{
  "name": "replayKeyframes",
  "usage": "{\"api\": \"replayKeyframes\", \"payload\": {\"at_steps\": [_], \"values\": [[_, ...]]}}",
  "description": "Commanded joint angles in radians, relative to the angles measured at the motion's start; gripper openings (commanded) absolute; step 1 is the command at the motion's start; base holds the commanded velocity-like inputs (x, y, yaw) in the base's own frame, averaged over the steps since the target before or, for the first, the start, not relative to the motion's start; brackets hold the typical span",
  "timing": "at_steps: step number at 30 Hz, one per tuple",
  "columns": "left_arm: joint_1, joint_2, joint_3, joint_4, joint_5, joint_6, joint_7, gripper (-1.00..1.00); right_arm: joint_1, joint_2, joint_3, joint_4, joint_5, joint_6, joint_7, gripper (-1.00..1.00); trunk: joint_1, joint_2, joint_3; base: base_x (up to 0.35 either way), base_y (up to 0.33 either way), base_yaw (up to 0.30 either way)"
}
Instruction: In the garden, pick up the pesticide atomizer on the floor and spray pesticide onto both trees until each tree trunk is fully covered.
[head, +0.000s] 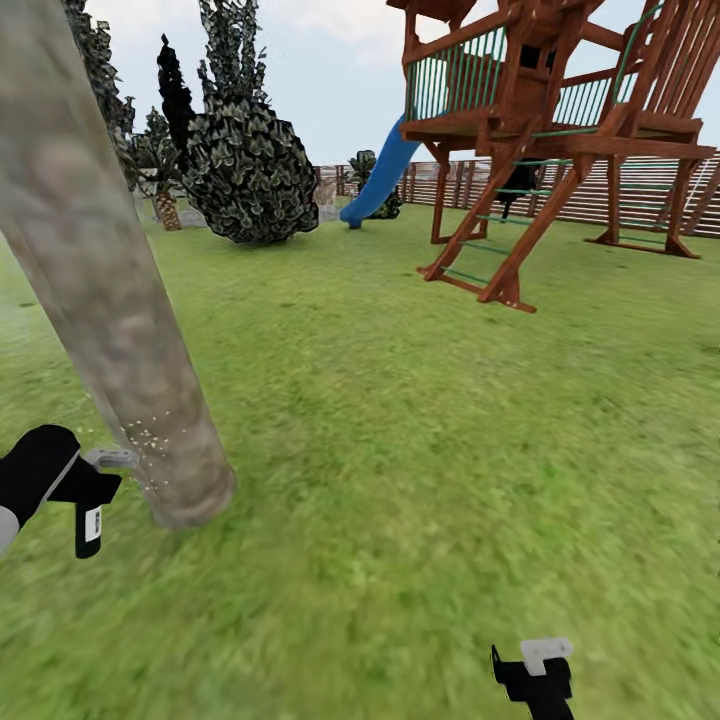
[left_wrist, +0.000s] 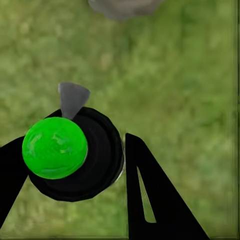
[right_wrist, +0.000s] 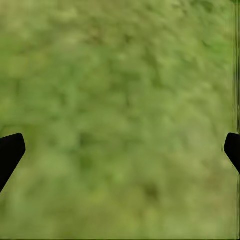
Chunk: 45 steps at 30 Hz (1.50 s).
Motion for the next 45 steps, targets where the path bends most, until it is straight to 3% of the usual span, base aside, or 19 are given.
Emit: {"api": "replayKeyframes", "payload": {"at_steps": [1, 7, 10, 12, 19, 29, 32, 34, 36, 39, 40, 42, 45], "values": [[0.003, 0.001, -0.004, -0.004, -0.011, 0.001, -0.01, -1.0, -0.001, 0.0, -0.007, 0.002, 0.011, -0.003, -0.004, 1.0, 0.0, 0.0, -0.001, 0.015, -0.271, 0.002], [0.008, 0.001, -0.003, -0.007, -0.011, 0.001, -0.01, -1.0, -0.001, 0.0, -0.007, 0.002, 0.011, -0.002, -0.005, 1.0, 0.0, 0.0, -0.001, 0.001, -0.272, 0.009], [0.008, 0.001, 0.053, -0.007, -0.012, 0.0, -0.008, -1.0, -0.001, 0.0, -0.007, 0.001, 0.011, -0.002, -0.005, 1.0, 0.0, 0.0, -0.001, 0.021, -0.272, 0.214], [0.01, 0.001, 0.062, -0.005, -0.013, -0.001, -0.007, -1.0, -0.001, 0.0, -0.007, 0.002, 0.011, -0.002, -0.005, 1.0, 0.0, 0.0, -0.001, 0.072, -0.272, 0.271], [0.012, -0.001, 0.063, -0.001, -0.013, -0.003, -0.007, -1.0, -0.001, 0.0, -0.007, 0.002, 0.011, -0.002, -0.004, 1.0, 0.0, 0.0, -0.001, 0.088, -0.272, 0.249], [0.013, -0.003, 0.063, 0.006, -0.014, -0.006, -0.004, -1.0, -0.001, 0.0, -0.007, 0.002, 0.011, -0.002, -0.003, 1.0, 0.0, 0.0, -0.001, 0.173, -0.24, 0.012], [0.022, -0.018, 0.063, 0.007, -0.012, -0.006, -0.003, -1.0, -0.001, 0.0, -0.007, 0.002, 0.011, -0.003, -0.004, 1.0, 0.0, 0.0, -0.001, 0.161, -0.236, 0.0], [0.045, -0.06, 0.065, 0.004, -0.014, -0.007, 0.017, -1.0, -0.001, 0.0, -0.007, 0.003, 0.011, -0.003, -0.004, 1.0, 0.0, 0.0, -0.001, 0.145, -0.241, 0.0], [0.058, -0.06, 0.071, 0.008, -0.013, -0.008, 0.063, -1.0, -0.001, 0.0, -0.007, 0.002, 0.011, -0.003, -0.004, 1.0, 0.0, 0.0, -0.001, 0.138, -0.242, 0.0], [0.129, -0.054, 0.195, 0.011, -0.016, -0.113, 0.096, -1.0, -0.001, 0.0, -0.007, 0.002, 0.011, -0.002, -0.004, 1.0, 0.0, 0.0, -0.001, 0.163, -0.237, 0.0], [0.142, -0.053, 0.221, 0.011, -0.016, -0.133, 0.112, -1.0, -0.001, 0.0, -0.007, 0.002, 0.011, -0.002, -0.004, 1.0, 0.0, 0.0, -0.001, 0.195, -0.226, 0.0], [0.156, -0.054, 0.246, 0.01, -0.014, -0.149, 0.165, -1.0, -0.001, 0.0, -0.007, 0.002, 0.011, -0.003, -0.003, 1.0, 0.0, 0.0, -0.001, 0.21, -0.215, 0.0], [0.162, -0.063, 0.256, 0.015, 0.006, -0.154, 0.187, -1.0, -0.001, 0.0, -0.007, 0.002, 0.011, -0.003, -0.003, 1.0, 0.0, 0.0, -0.001, 0.09, -0.077, 0.005]]}}
